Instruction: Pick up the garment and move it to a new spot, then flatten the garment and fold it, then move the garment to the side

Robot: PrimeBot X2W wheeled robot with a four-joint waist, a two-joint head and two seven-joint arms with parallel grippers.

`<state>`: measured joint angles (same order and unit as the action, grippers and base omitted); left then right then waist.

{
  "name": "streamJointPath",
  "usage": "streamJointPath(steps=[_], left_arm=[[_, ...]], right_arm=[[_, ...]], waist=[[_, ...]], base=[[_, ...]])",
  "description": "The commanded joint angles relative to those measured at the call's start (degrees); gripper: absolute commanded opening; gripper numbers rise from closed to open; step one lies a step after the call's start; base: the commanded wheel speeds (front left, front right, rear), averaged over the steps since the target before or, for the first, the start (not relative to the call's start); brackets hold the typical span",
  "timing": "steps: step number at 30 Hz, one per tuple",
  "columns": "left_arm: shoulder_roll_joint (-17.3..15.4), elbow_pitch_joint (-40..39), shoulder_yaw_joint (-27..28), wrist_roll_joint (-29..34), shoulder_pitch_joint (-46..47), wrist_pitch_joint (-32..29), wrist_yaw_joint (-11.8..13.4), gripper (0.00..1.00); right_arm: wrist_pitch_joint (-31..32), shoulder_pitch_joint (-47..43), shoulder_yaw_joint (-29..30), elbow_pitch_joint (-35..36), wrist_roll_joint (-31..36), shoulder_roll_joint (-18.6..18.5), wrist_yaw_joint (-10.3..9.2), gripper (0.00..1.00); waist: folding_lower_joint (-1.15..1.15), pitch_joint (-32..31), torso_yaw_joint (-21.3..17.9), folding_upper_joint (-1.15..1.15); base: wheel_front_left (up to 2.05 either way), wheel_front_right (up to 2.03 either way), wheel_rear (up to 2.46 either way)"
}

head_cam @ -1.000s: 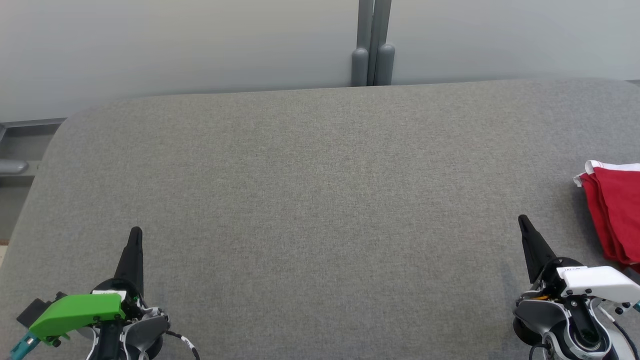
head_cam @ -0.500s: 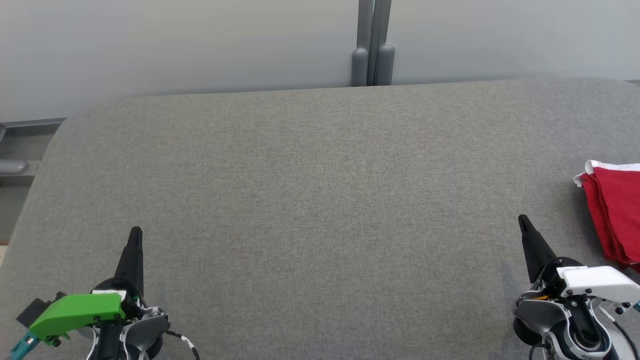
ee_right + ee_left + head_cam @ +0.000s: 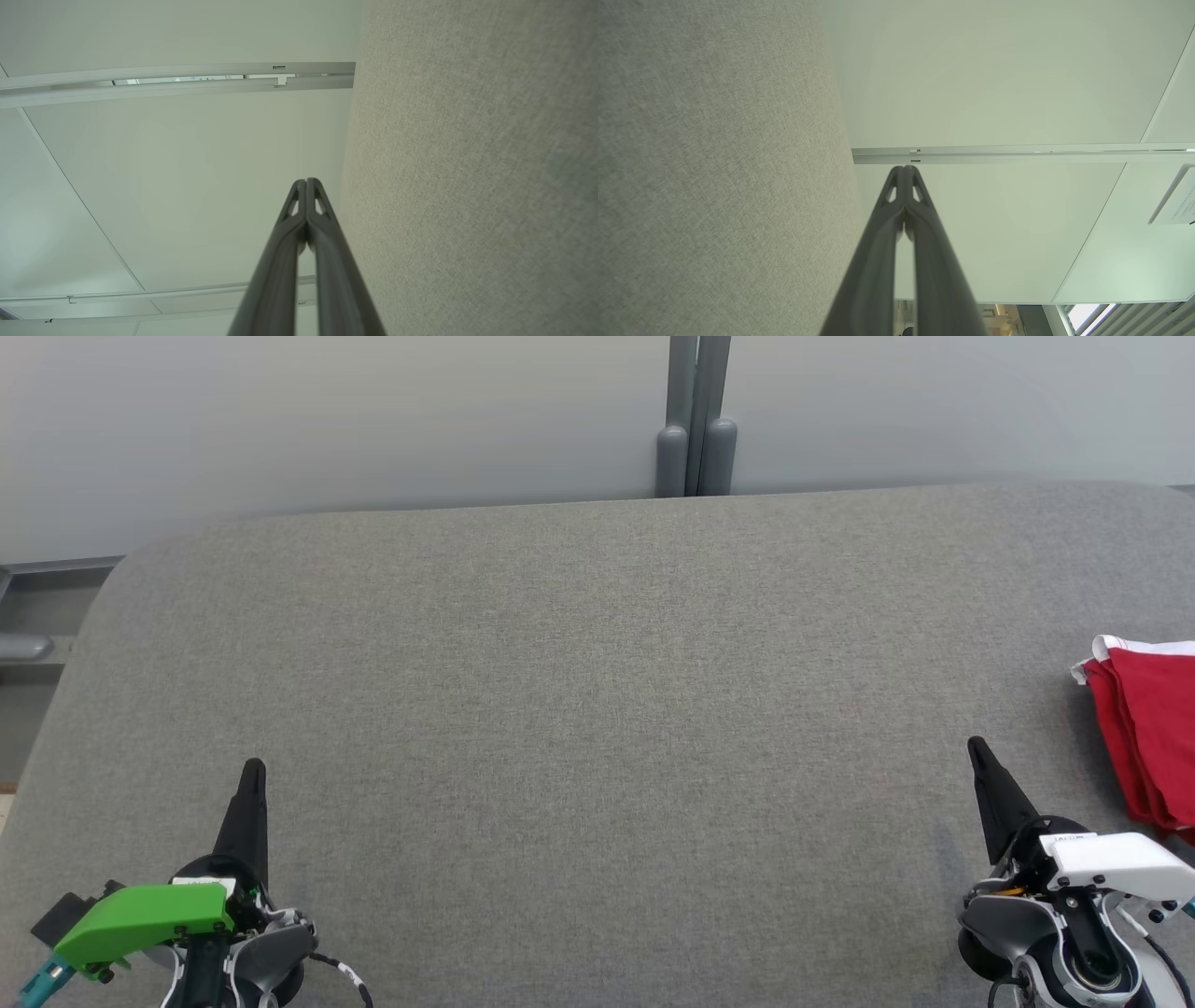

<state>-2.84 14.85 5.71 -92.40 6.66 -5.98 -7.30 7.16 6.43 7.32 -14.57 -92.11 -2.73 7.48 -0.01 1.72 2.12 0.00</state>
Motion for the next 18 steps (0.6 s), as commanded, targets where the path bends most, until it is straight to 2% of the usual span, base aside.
streamJointPath(steps=[1,18], left_arm=[[-0.01,-0.25,0.25,-0.05,0.65,-0.19,-0.35,0.00],[-0.01,-0.25,0.24,-0.05,0.64,-0.18,-0.35,0.00]], right_arm=[[0.14,0.54,0.16,0.17,-0.29,-0.28,0.02,0.00],[0.14,0.54,0.16,0.17,-0.29,-0.28,0.02,0.00]], waist=[[0.01,-1.51,-2.13,0.00],[0.01,-1.51,-2.13,0.00]], base=[[0.00,0.00,0.00],[0.00,0.00,0.00]])
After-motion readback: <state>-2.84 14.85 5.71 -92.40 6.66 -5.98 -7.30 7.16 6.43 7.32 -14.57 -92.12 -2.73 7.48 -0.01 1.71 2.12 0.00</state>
